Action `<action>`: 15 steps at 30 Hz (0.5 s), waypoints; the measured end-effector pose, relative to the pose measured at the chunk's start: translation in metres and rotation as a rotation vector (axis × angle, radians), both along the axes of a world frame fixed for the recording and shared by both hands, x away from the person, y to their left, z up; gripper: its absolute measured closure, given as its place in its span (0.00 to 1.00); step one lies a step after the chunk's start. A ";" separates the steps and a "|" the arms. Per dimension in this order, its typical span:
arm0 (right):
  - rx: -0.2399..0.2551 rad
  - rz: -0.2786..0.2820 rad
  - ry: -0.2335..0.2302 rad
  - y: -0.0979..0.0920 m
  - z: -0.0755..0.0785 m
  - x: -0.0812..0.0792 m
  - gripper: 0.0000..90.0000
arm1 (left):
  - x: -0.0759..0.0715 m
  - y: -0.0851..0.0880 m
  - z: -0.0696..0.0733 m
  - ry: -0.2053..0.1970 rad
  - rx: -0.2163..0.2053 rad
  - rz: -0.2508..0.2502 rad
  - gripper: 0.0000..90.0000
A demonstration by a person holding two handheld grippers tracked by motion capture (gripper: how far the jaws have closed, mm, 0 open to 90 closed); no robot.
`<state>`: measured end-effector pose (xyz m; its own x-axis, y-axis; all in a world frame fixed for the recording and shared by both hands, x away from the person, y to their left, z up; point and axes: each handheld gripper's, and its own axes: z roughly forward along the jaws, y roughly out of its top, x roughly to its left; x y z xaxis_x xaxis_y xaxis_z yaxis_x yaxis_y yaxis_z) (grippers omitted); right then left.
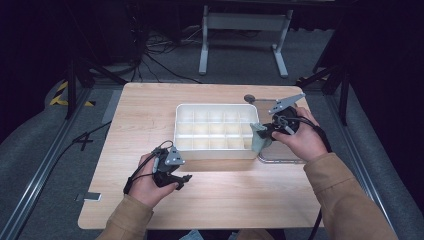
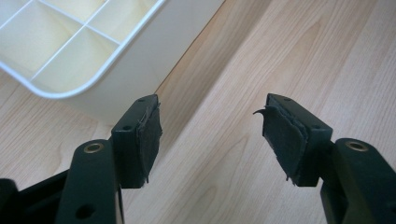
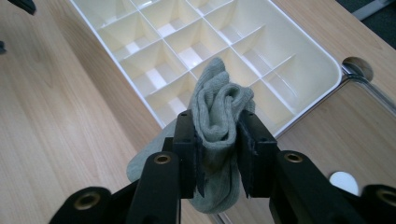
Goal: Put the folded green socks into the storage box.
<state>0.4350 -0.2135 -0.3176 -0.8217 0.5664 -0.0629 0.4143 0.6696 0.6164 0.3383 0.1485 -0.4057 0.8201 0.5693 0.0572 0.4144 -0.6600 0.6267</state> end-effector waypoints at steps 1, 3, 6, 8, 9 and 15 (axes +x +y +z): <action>-0.014 0.002 -0.007 0.001 0.001 0.004 0.79 | -0.001 0.003 0.001 0.000 0.000 0.008 0.42; -0.018 0.006 -0.009 0.001 0.001 0.005 0.79 | -0.001 0.005 0.001 -0.003 -0.002 0.012 0.42; -0.042 0.014 -0.025 0.002 0.001 0.011 0.79 | -0.004 0.010 0.002 -0.001 -0.007 0.027 0.42; -0.063 0.022 -0.039 0.004 -0.001 0.017 0.79 | -0.005 0.013 0.002 -0.003 -0.005 0.039 0.42; -0.070 0.022 -0.039 0.006 -0.002 0.019 0.79 | -0.006 0.015 0.002 -0.003 -0.007 0.041 0.42; -0.126 0.047 -0.055 0.018 -0.010 0.031 0.79 | -0.010 0.022 0.002 -0.001 -0.008 0.063 0.42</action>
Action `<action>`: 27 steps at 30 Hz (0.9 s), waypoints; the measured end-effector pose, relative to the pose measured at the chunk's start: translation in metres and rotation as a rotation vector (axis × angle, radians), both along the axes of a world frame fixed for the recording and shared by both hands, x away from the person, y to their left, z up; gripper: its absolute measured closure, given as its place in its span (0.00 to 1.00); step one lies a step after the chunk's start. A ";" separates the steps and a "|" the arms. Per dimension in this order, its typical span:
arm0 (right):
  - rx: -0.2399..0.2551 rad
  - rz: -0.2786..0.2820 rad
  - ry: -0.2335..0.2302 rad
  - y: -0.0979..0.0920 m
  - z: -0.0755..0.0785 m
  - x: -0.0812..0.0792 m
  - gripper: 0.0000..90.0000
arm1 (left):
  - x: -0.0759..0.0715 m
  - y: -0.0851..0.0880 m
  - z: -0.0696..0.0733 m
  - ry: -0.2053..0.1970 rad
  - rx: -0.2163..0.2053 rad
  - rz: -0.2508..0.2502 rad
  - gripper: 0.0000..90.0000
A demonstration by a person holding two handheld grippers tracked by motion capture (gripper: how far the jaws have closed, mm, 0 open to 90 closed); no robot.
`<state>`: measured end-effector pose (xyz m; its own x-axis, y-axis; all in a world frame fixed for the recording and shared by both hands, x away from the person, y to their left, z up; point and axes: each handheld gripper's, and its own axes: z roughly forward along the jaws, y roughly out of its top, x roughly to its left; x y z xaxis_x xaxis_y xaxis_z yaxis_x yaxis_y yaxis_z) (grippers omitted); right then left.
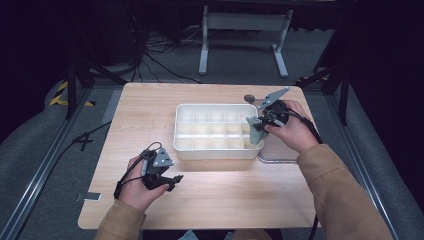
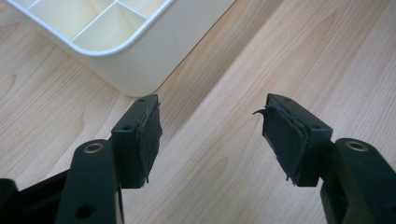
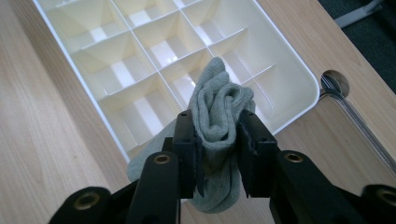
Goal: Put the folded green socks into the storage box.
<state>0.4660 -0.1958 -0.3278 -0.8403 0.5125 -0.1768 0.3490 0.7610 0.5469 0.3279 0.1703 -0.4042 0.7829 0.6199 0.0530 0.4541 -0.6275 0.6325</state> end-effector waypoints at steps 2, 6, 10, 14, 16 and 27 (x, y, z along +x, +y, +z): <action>-0.019 0.000 -0.002 0.004 -0.005 0.003 0.79 | -0.001 0.002 0.000 0.000 0.000 0.004 0.42; -0.040 0.005 -0.007 0.010 -0.016 0.009 0.79 | -0.003 0.004 -0.001 0.003 -0.004 0.016 0.42; -0.065 0.019 -0.004 0.015 -0.027 0.010 0.79 | -0.003 0.005 -0.002 0.007 -0.003 0.019 0.42; -0.105 0.038 0.012 0.021 -0.039 0.011 0.79 | -0.003 0.007 -0.001 0.002 -0.002 0.020 0.42; -0.119 0.048 0.041 0.023 -0.044 0.010 0.79 | -0.002 0.006 -0.002 0.006 -0.001 0.016 0.42; -0.213 0.030 0.132 0.035 -0.066 0.007 0.80 | 0.000 0.001 -0.003 0.014 0.002 0.002 0.42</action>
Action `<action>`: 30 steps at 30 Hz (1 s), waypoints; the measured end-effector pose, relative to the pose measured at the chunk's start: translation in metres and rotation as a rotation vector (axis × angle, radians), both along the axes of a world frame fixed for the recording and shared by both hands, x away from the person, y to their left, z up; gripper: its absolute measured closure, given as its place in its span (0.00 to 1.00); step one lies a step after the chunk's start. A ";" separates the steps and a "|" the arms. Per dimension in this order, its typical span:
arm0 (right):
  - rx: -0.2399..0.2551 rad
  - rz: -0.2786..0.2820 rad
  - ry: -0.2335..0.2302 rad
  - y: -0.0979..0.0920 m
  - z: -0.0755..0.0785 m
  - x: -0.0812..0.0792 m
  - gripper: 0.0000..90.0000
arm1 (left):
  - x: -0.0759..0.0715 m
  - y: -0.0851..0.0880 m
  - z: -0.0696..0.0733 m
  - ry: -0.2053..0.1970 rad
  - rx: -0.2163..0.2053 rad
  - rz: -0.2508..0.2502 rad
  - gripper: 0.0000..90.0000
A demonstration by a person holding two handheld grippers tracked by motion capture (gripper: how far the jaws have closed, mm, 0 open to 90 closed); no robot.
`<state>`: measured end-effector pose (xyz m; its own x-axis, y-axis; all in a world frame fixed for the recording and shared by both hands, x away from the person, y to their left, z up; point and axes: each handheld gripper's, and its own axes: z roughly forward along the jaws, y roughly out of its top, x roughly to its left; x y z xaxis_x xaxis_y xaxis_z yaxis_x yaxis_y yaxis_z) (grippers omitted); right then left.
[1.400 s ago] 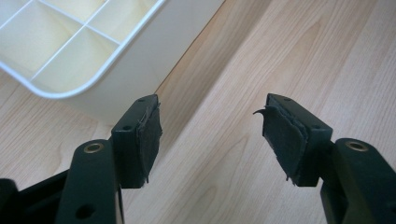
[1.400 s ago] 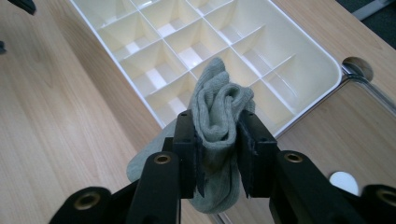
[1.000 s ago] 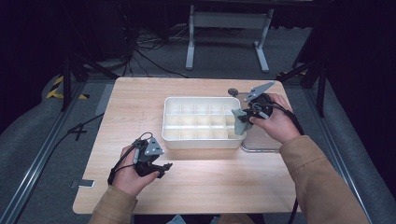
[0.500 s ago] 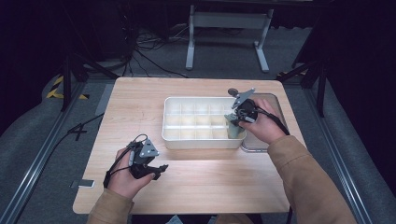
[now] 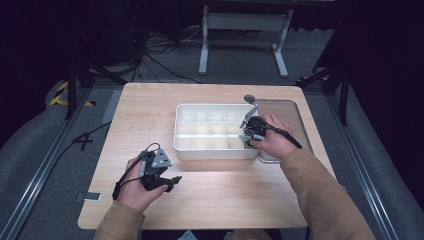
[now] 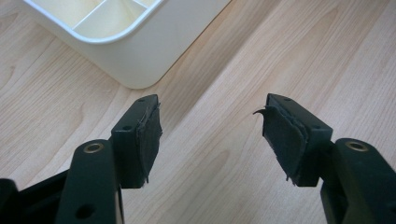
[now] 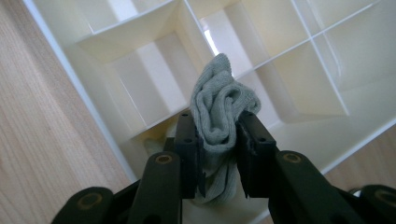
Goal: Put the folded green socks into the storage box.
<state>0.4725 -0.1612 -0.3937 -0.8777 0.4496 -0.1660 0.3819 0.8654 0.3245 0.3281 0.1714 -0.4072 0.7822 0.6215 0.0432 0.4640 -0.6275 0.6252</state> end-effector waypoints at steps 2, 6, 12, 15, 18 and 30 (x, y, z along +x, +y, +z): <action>0.001 -0.005 0.008 -0.001 -0.002 0.000 0.80 | 0.000 -0.001 0.000 0.000 0.004 -0.004 0.42; 0.015 -0.030 0.036 -0.004 -0.008 0.001 0.81 | 0.000 -0.003 -0.002 0.005 0.012 -0.014 0.42; -0.024 -0.070 0.084 -0.001 -0.023 0.009 0.81 | 0.000 -0.003 -0.003 0.008 0.012 -0.012 0.42; -0.023 -0.085 0.112 0.000 -0.023 0.012 0.81 | 0.000 -0.002 -0.003 0.006 0.010 -0.006 0.42; 0.017 -0.128 0.156 -0.005 -0.025 0.016 0.81 | 0.001 -0.002 -0.004 0.006 0.012 -0.008 0.42; 0.026 -0.199 0.189 -0.004 -0.024 0.019 0.77 | 0.002 -0.003 -0.002 0.007 0.005 -0.011 0.42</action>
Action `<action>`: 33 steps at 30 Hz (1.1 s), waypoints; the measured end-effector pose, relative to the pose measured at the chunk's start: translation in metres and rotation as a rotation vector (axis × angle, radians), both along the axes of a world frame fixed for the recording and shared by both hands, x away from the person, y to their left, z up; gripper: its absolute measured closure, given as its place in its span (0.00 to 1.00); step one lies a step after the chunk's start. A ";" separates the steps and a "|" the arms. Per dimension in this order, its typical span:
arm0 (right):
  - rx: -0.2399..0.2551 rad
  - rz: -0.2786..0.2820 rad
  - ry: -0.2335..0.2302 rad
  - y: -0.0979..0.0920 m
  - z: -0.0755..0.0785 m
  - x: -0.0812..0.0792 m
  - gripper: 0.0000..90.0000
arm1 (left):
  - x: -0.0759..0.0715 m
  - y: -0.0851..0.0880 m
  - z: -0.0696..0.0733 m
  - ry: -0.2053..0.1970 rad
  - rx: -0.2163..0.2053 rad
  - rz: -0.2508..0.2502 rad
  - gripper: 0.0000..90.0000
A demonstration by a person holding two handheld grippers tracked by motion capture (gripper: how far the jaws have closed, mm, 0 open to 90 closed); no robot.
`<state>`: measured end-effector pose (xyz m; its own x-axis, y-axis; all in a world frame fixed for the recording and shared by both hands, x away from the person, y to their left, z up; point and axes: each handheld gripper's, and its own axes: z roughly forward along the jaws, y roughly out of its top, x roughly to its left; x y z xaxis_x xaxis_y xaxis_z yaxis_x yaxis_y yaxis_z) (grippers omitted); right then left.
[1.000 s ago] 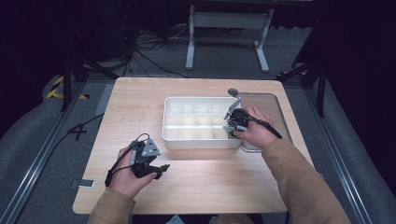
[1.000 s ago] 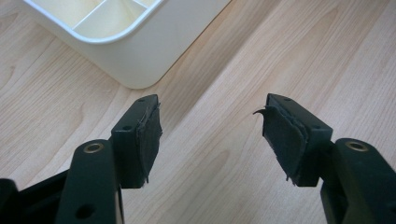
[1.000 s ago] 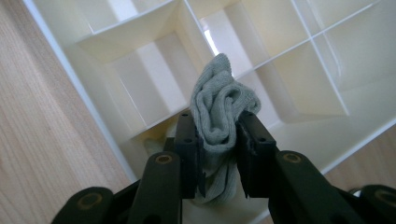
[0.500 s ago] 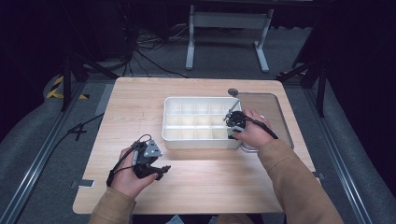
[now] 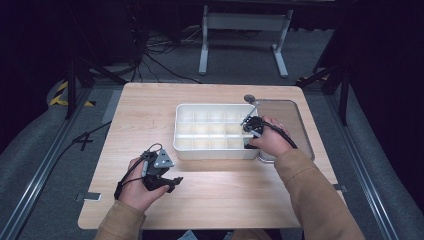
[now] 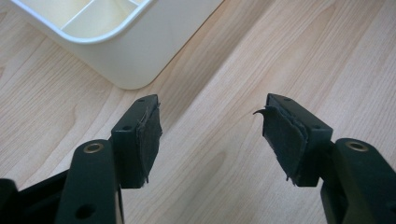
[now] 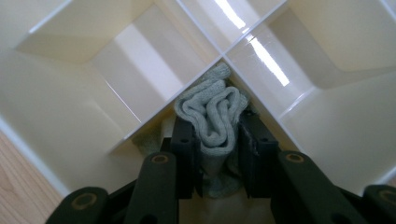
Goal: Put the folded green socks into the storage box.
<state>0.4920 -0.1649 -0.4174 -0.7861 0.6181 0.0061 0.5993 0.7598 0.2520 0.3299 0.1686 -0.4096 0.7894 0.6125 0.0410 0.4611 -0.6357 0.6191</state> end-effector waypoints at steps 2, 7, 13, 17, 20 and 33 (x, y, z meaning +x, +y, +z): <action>0.015 0.004 -0.012 -0.001 0.002 -0.002 0.74 | 0.001 0.000 0.000 0.000 0.000 -0.003 0.42; 0.080 -0.015 -0.046 -0.008 0.017 -0.009 0.61 | 0.001 -0.001 0.000 0.000 -0.002 -0.001 0.42; 0.148 -0.024 -0.106 -0.018 0.036 -0.015 0.62 | 0.001 0.000 0.002 -0.004 -0.001 -0.005 0.42; 0.249 -0.033 -0.168 -0.031 0.056 -0.026 0.62 | 0.001 0.001 0.004 -0.003 -0.005 -0.002 0.42; 0.282 -0.031 -0.188 -0.037 0.062 -0.033 0.62 | 0.001 0.001 0.005 -0.006 -0.010 0.000 0.42; 0.428 0.001 -0.261 -0.065 0.085 -0.074 0.59 | -0.001 0.005 0.014 0.000 -0.020 -0.004 0.42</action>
